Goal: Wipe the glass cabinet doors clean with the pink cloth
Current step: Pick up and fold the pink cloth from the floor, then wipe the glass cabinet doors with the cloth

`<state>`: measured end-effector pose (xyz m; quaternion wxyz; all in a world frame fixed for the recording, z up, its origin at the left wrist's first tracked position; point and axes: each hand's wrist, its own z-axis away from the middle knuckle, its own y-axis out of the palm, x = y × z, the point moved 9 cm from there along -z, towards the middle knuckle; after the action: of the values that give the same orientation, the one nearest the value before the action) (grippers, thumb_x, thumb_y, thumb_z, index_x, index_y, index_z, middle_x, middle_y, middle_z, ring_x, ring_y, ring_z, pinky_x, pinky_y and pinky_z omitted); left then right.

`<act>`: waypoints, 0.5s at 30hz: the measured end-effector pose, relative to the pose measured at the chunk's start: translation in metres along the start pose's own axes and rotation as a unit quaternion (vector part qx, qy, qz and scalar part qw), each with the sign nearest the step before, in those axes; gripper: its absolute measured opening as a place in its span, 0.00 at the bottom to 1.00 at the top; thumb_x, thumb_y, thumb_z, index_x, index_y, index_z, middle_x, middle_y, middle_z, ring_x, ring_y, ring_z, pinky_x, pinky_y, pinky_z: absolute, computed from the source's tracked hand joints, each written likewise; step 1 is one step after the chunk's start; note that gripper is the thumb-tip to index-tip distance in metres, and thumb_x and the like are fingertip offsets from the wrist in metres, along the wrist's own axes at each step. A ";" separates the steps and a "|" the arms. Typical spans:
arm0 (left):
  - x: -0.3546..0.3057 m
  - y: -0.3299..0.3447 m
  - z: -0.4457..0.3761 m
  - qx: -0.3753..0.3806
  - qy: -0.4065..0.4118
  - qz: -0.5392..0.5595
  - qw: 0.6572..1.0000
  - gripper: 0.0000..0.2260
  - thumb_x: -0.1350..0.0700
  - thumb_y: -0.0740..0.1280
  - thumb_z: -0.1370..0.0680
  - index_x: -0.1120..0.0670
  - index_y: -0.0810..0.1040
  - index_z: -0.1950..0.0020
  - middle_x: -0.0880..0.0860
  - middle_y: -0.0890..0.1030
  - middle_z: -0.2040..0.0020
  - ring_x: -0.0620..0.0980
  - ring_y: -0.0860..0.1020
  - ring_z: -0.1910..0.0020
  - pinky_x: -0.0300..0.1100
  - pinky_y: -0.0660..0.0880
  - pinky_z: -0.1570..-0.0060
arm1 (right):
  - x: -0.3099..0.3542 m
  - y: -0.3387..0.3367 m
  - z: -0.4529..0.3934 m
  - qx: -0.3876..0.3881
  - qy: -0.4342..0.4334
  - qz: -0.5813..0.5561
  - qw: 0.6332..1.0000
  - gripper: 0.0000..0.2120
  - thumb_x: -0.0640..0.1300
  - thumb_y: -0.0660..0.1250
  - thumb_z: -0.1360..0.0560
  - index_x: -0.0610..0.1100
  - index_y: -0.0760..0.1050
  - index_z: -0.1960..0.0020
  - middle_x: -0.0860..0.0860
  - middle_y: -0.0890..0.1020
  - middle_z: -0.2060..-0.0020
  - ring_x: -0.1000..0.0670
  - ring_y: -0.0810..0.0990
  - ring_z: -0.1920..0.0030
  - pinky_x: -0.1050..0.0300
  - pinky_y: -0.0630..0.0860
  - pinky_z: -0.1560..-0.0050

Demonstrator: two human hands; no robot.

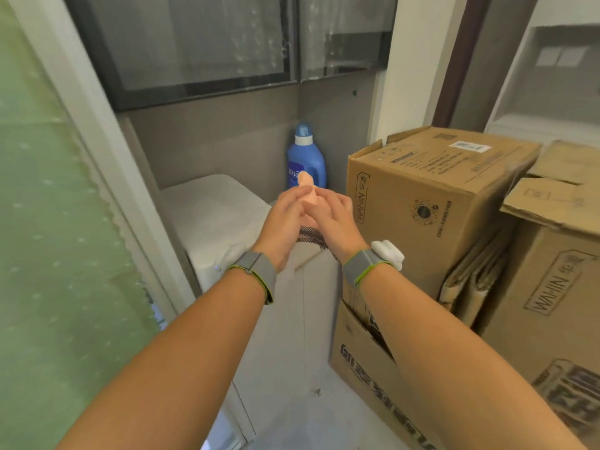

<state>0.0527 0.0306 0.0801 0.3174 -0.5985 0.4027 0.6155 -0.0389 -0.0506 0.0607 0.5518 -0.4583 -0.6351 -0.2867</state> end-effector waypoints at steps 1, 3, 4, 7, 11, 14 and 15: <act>-0.007 -0.006 0.007 0.000 -0.022 0.043 0.999 0.10 0.56 0.65 0.19 0.52 0.83 0.40 0.51 0.87 0.47 0.49 0.86 0.53 0.45 0.82 0.57 | 0.010 0.007 0.003 -0.001 -0.003 -0.005 1.000 0.23 0.53 0.73 0.24 0.53 0.74 0.30 0.51 0.65 0.36 0.59 0.75 0.38 0.56 0.74 0.35; -0.023 -0.015 0.017 0.010 -0.026 0.077 0.997 0.15 0.50 0.63 0.21 0.53 0.85 0.40 0.50 0.88 0.51 0.50 0.86 0.55 0.50 0.82 0.53 | 0.028 0.019 0.006 -0.008 -0.018 -0.009 1.000 0.27 0.54 0.75 0.27 0.52 0.74 0.30 0.51 0.66 0.36 0.53 0.75 0.34 0.51 0.76 0.33; -0.031 -0.021 0.020 0.011 -0.017 0.078 0.997 0.18 0.50 0.59 0.19 0.54 0.84 0.37 0.52 0.87 0.46 0.53 0.84 0.51 0.52 0.81 0.49 | 0.038 0.025 0.008 -0.011 -0.029 -0.010 0.999 0.30 0.56 0.75 0.29 0.52 0.74 0.30 0.51 0.66 0.36 0.53 0.76 0.35 0.50 0.77 0.34; -0.058 -0.036 0.025 0.016 0.008 0.076 0.997 0.22 0.53 0.52 0.16 0.56 0.81 0.31 0.56 0.83 0.36 0.55 0.81 0.48 0.49 0.79 0.52 | 0.067 0.044 0.010 -0.026 -0.060 -0.019 0.998 0.35 0.57 0.71 0.36 0.52 0.73 0.30 0.52 0.68 0.39 0.58 0.79 0.42 0.58 0.81 0.46; -0.097 -0.054 0.032 0.015 0.056 0.060 0.996 0.18 0.52 0.54 0.16 0.55 0.81 0.38 0.56 0.83 0.35 0.54 0.80 0.48 0.50 0.75 0.49 | 0.109 0.067 0.007 -0.047 -0.093 -0.020 0.994 0.30 0.49 0.67 0.31 0.53 0.72 0.29 0.49 0.71 0.37 0.62 0.78 0.42 0.52 0.82 0.43; -0.128 -0.074 0.030 -0.039 0.106 0.007 0.994 0.12 0.56 0.56 0.16 0.53 0.79 0.45 0.54 0.84 0.41 0.55 0.81 0.41 0.48 0.77 0.47 | 0.143 0.075 0.007 -0.093 -0.171 0.040 0.980 0.32 0.34 0.61 0.26 0.50 0.68 0.23 0.45 0.69 0.29 0.49 0.66 0.26 0.47 0.67 0.24; -0.141 -0.082 0.031 -0.070 0.147 -0.073 0.984 0.11 0.57 0.56 0.16 0.54 0.79 0.45 0.55 0.84 0.41 0.54 0.81 0.39 0.49 0.79 0.45 | 0.151 0.075 0.009 -0.109 -0.200 0.064 0.972 0.33 0.32 0.60 0.27 0.47 0.67 0.22 0.44 0.67 0.27 0.47 0.65 0.25 0.48 0.64 0.22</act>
<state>0.1212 0.1093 0.2092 0.2566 -0.7309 0.3560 0.5228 0.0294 0.0287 0.1932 0.3773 -0.6033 -0.6672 -0.2204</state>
